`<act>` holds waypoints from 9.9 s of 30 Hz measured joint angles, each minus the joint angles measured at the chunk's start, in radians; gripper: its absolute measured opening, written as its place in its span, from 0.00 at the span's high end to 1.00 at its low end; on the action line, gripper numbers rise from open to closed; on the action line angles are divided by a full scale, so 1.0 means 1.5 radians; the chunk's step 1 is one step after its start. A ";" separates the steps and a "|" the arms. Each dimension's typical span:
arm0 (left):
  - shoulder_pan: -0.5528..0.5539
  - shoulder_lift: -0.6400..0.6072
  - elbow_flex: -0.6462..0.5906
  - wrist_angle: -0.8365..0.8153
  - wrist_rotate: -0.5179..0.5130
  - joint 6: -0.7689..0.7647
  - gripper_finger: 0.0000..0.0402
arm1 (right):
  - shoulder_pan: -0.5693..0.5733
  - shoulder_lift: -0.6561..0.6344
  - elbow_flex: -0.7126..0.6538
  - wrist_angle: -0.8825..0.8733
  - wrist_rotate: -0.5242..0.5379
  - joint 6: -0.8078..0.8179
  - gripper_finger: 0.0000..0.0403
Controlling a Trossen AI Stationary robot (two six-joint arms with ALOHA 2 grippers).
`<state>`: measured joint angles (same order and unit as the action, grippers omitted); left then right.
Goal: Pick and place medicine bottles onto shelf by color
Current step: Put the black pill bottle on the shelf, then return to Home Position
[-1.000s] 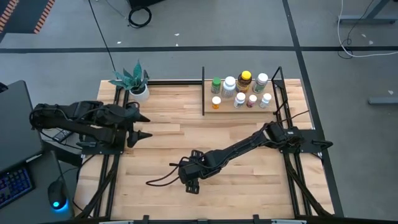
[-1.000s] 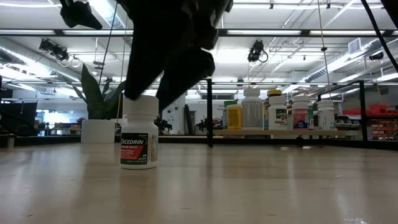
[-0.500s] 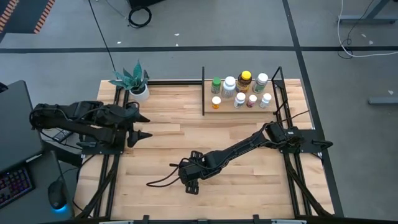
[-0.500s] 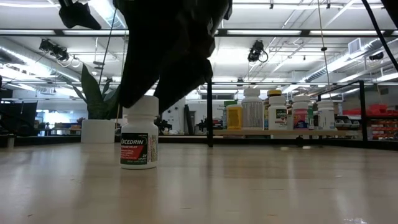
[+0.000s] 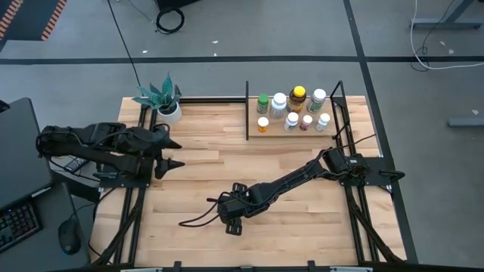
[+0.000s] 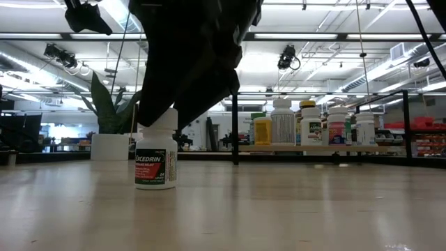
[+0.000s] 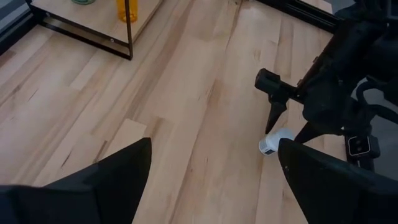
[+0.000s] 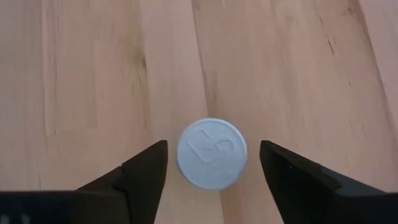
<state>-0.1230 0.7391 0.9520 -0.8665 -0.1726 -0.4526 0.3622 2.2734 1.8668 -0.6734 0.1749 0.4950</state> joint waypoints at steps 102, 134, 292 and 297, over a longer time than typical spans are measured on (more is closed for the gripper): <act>0.000 0.000 0.000 -0.013 -0.060 -0.093 0.12 | -0.493 -0.436 -0.462 -0.040 0.084 0.116 0.57; 0.000 0.000 0.000 -0.014 -0.060 -0.093 0.12 | -0.488 -0.479 -0.462 -0.052 0.045 0.142 0.48; 0.095 -0.489 -0.630 0.619 0.094 0.304 0.93 | -0.283 -1.263 -1.240 0.627 -0.117 -0.354 0.97; 0.095 -0.489 -0.630 0.619 0.094 0.304 0.91 | -0.283 -1.263 -1.240 0.627 -0.117 -0.355 0.97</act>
<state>0.0196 0.0063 0.0067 0.0624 -0.0311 0.0032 -0.0620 0.3791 0.0067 0.2672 -0.0010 -0.0368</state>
